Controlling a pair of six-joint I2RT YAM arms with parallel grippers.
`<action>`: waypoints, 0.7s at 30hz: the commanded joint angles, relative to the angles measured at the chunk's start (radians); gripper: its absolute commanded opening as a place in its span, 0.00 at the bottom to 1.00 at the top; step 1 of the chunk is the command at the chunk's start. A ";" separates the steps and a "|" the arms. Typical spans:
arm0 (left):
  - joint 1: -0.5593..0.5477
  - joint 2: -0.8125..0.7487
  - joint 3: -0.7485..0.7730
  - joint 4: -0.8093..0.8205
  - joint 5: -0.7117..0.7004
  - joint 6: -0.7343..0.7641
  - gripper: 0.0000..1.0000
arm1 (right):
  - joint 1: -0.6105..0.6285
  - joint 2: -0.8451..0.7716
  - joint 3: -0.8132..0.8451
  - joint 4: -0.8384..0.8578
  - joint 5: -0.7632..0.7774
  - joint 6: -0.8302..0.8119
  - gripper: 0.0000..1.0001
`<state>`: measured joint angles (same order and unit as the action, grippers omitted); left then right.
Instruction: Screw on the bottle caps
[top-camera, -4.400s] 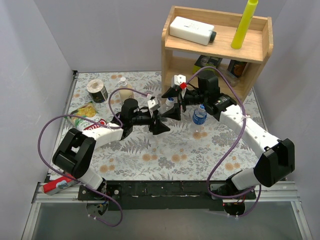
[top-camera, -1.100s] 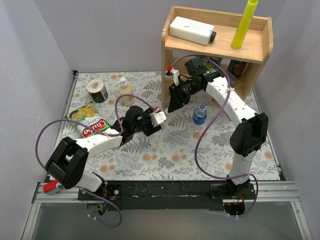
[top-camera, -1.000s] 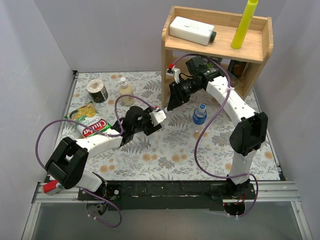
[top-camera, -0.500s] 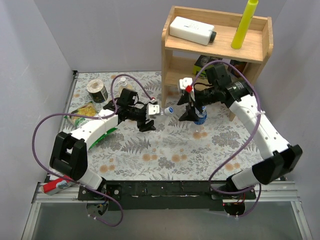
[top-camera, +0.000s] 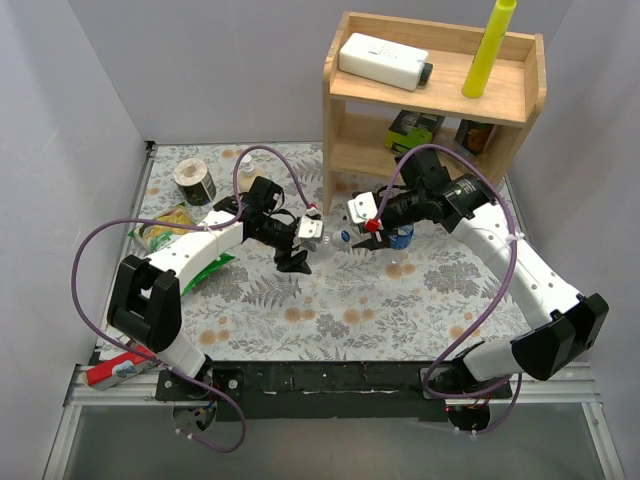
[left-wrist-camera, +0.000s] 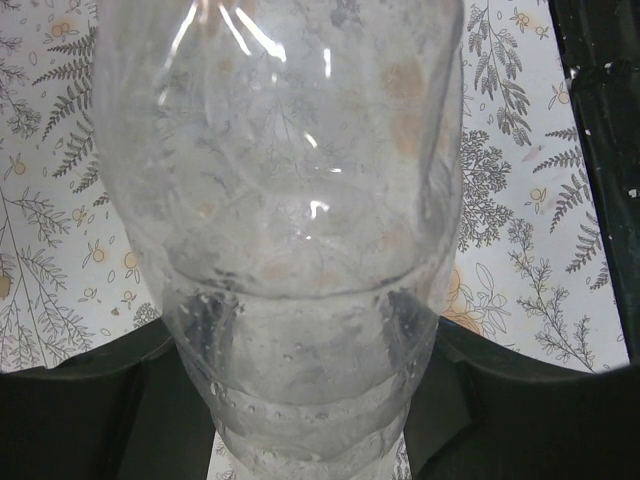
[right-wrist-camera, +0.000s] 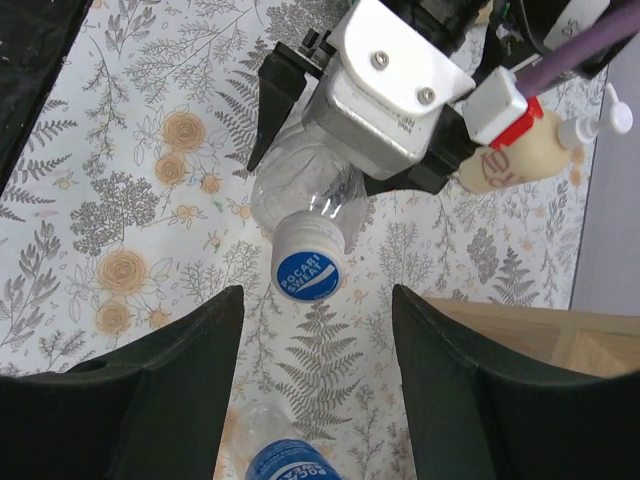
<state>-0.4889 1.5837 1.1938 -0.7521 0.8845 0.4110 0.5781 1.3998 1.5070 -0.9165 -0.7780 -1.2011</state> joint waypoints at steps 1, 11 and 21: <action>-0.017 -0.019 0.035 -0.016 0.045 0.011 0.00 | 0.038 -0.016 -0.024 0.010 0.011 -0.113 0.67; -0.027 -0.031 0.029 0.002 0.042 -0.020 0.00 | 0.077 -0.025 -0.057 0.051 0.029 -0.101 0.54; -0.062 -0.114 -0.109 0.465 -0.108 -0.321 0.00 | 0.068 0.083 0.021 0.180 0.123 0.417 0.06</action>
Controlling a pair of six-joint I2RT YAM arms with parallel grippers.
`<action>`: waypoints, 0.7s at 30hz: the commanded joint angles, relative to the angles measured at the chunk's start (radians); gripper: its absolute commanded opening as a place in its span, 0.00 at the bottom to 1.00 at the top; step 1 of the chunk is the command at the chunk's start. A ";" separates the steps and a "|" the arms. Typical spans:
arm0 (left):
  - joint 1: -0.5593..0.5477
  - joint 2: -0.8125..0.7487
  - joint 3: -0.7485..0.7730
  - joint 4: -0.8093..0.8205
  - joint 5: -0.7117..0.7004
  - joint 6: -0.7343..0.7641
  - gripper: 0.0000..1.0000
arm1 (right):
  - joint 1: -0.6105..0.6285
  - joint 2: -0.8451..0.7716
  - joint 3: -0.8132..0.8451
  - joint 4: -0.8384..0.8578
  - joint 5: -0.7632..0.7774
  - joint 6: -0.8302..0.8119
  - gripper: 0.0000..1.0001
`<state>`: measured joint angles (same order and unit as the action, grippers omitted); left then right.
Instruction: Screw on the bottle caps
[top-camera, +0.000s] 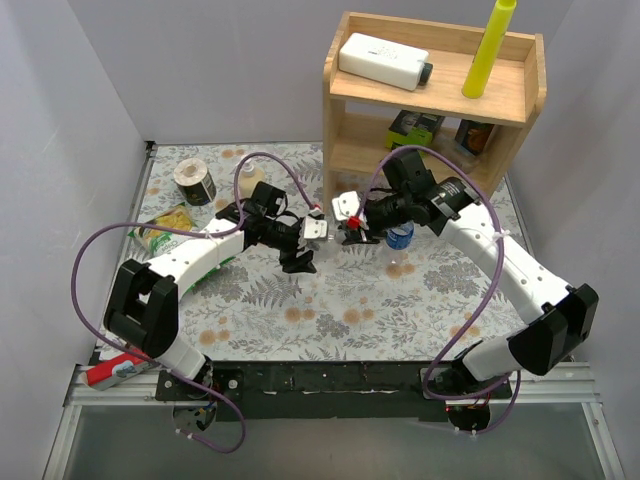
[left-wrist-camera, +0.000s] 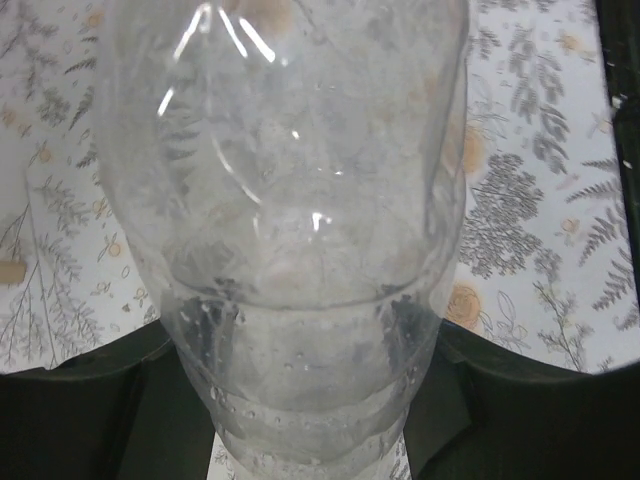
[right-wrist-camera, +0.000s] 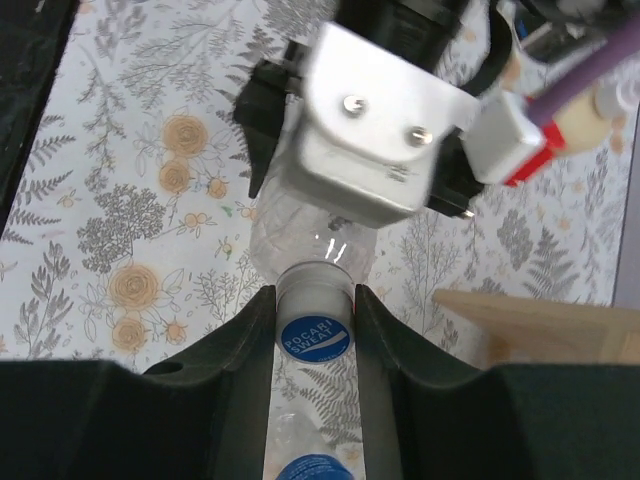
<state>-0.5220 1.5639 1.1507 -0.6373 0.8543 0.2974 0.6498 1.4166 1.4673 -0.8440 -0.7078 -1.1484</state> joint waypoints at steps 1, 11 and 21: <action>-0.044 -0.137 -0.139 0.449 -0.128 -0.271 0.00 | -0.012 0.083 0.079 0.140 0.054 0.450 0.01; -0.204 -0.219 -0.310 0.849 -0.626 -0.628 0.00 | -0.105 0.206 0.188 0.244 -0.042 1.107 0.06; 0.079 -0.233 -0.277 0.659 0.043 -0.784 0.00 | -0.259 -0.136 -0.288 1.086 -0.321 1.190 0.79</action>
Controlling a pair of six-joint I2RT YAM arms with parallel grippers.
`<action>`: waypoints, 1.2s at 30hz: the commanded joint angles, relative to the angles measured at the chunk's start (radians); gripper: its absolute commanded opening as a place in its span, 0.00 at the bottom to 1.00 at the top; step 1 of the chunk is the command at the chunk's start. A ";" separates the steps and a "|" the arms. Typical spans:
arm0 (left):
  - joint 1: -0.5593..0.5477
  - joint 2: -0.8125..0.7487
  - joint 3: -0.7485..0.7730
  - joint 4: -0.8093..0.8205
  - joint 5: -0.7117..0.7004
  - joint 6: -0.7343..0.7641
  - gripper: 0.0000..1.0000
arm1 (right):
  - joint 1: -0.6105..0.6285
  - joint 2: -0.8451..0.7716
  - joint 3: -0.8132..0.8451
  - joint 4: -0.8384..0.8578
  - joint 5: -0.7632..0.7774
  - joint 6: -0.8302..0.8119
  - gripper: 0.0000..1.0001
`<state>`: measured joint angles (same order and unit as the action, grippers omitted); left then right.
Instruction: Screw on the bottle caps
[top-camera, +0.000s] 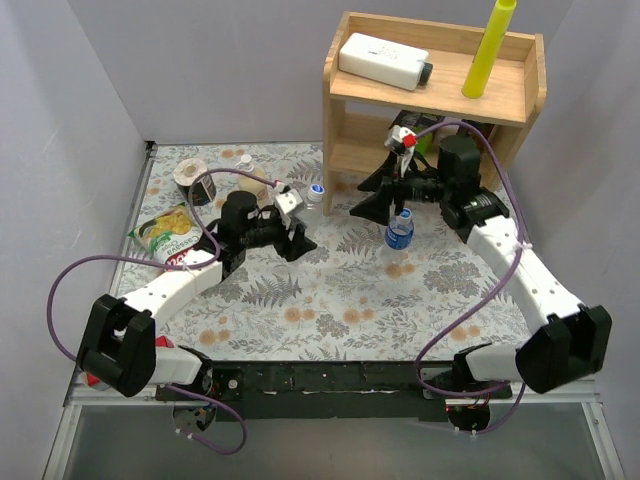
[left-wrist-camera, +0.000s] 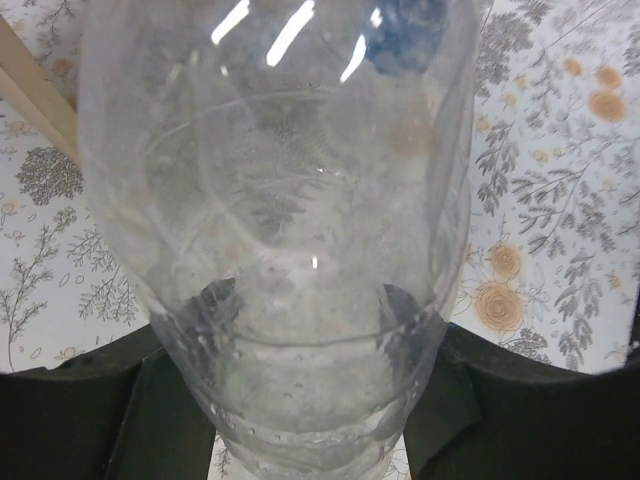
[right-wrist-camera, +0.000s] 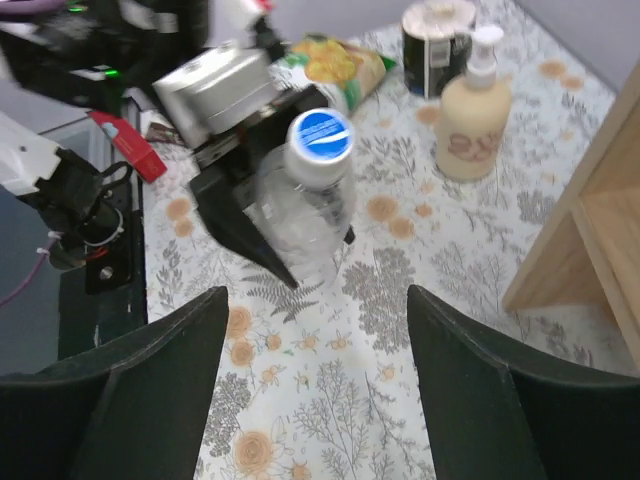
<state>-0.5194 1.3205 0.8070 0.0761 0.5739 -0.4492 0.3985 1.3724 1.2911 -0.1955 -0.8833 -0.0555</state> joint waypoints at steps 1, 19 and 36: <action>0.076 0.026 0.087 -0.070 0.352 -0.016 0.00 | -0.007 -0.082 -0.116 0.473 -0.169 0.123 0.79; 0.073 0.112 0.204 -0.162 0.472 0.106 0.00 | 0.049 0.125 -0.093 0.920 -0.151 0.485 0.76; 0.044 0.137 0.218 -0.160 0.399 0.147 0.00 | 0.083 0.168 -0.061 0.878 -0.120 0.511 0.25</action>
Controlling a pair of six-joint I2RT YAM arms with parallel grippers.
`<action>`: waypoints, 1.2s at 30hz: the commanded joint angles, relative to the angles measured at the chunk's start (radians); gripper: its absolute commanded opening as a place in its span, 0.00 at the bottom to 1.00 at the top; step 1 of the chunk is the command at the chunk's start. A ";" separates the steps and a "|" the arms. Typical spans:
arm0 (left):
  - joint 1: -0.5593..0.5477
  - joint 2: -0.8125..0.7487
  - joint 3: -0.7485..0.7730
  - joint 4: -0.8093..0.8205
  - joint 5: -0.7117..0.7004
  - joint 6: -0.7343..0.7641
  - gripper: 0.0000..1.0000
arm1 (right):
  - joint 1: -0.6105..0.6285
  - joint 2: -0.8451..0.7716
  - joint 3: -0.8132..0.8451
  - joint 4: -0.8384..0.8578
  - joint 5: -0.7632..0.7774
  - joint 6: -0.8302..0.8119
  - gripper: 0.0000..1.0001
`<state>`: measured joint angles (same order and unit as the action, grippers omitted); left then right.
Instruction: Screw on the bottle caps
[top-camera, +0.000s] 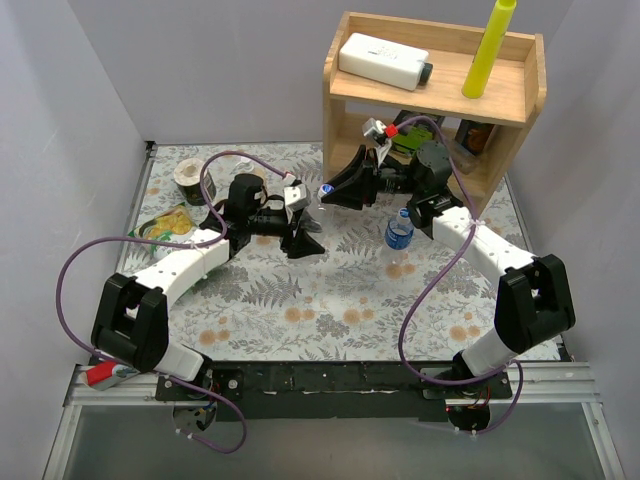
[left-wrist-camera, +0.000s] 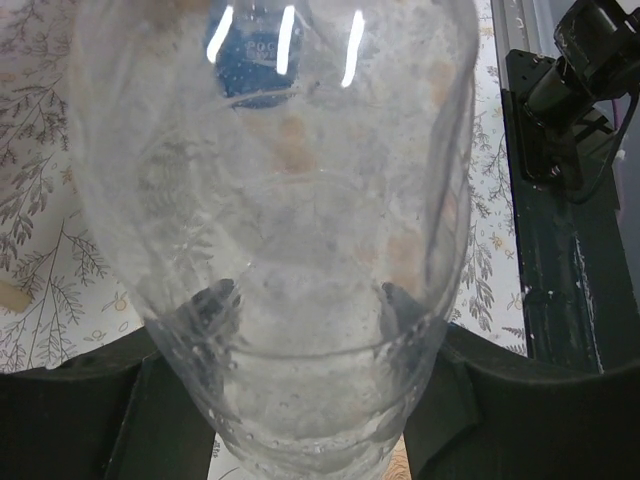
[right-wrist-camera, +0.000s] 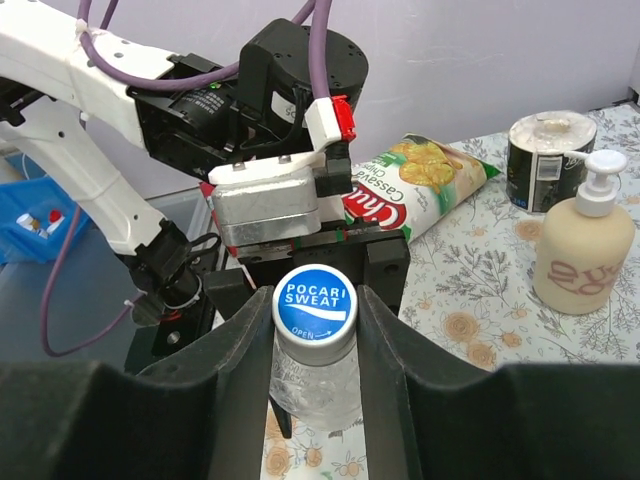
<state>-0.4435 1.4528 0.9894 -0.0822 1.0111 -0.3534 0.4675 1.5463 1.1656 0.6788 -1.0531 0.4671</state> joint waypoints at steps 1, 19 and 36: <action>-0.044 0.004 0.028 0.007 -0.061 0.057 0.00 | 0.022 -0.018 0.063 -0.013 0.089 -0.019 0.21; -0.212 -0.138 -0.138 0.389 -0.879 -0.144 0.00 | 0.068 -0.092 0.060 -0.585 0.565 -0.206 0.01; -0.031 -0.065 0.034 -0.028 -0.085 -0.053 0.00 | -0.039 -0.163 0.048 -0.381 -0.059 -0.381 0.89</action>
<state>-0.5434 1.3613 0.9016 0.0666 0.6403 -0.4988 0.4465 1.4460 1.1965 0.2668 -0.8940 0.2100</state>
